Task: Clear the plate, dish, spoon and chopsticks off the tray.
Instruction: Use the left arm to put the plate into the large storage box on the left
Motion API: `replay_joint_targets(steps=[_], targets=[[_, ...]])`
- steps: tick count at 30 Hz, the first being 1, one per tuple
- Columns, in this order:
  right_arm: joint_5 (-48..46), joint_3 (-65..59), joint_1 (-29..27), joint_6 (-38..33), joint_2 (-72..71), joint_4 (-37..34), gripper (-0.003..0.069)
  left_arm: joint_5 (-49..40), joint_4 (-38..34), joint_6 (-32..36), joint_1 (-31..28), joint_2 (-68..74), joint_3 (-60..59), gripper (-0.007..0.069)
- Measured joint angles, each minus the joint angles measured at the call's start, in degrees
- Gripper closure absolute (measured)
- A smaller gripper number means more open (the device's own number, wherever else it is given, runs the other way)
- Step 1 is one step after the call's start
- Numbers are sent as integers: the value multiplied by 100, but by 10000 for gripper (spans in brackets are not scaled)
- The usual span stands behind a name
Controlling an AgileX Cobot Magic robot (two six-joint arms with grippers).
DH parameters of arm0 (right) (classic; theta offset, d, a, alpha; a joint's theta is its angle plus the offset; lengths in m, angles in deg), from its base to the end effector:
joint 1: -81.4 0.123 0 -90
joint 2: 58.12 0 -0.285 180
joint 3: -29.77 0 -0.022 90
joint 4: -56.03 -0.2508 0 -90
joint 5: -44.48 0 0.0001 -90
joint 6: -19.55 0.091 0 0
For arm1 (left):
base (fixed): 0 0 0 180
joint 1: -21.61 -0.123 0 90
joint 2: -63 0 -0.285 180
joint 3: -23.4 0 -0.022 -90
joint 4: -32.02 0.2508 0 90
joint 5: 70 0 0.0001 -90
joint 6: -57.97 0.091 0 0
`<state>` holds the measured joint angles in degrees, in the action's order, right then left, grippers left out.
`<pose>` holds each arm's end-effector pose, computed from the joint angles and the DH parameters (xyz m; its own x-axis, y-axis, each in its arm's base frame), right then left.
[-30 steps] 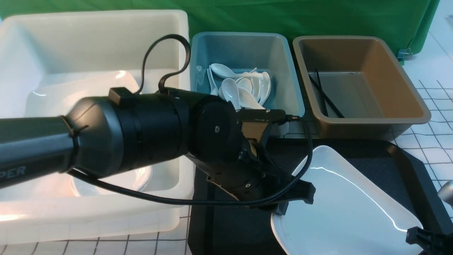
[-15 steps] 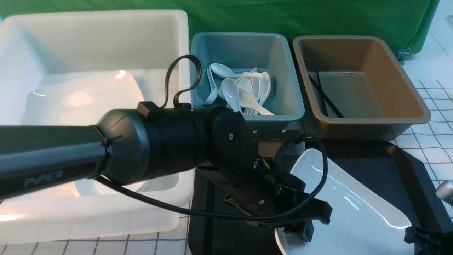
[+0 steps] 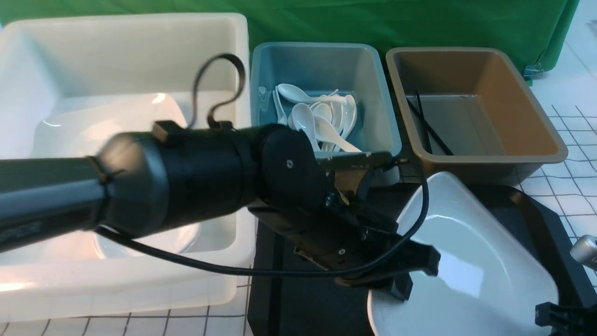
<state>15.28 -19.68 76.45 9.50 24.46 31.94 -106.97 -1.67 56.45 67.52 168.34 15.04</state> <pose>0.1968 0.0012 0.1707 -0.9099 0.2710 -0.3141 0.1952 0.9478 0.2522 0.2301 -0.2812 0.2462 -0.8988 0.2594 -0.3534 0.4188 0.7462 -0.5175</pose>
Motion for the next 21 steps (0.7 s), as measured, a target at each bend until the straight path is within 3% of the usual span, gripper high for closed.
replay_joint_targets(steps=[8,14,21], targets=[[-966,734,14,-165,-992,-167,355,48,181,-94,0,-628,0,569],[-1255,1181,14,-167,-1693,-173,323,93,296,-356,-60,-774,0,569],[-1950,2051,14,-168,-2684,-135,323,76,31,-451,-929,-1324,-5,569]])
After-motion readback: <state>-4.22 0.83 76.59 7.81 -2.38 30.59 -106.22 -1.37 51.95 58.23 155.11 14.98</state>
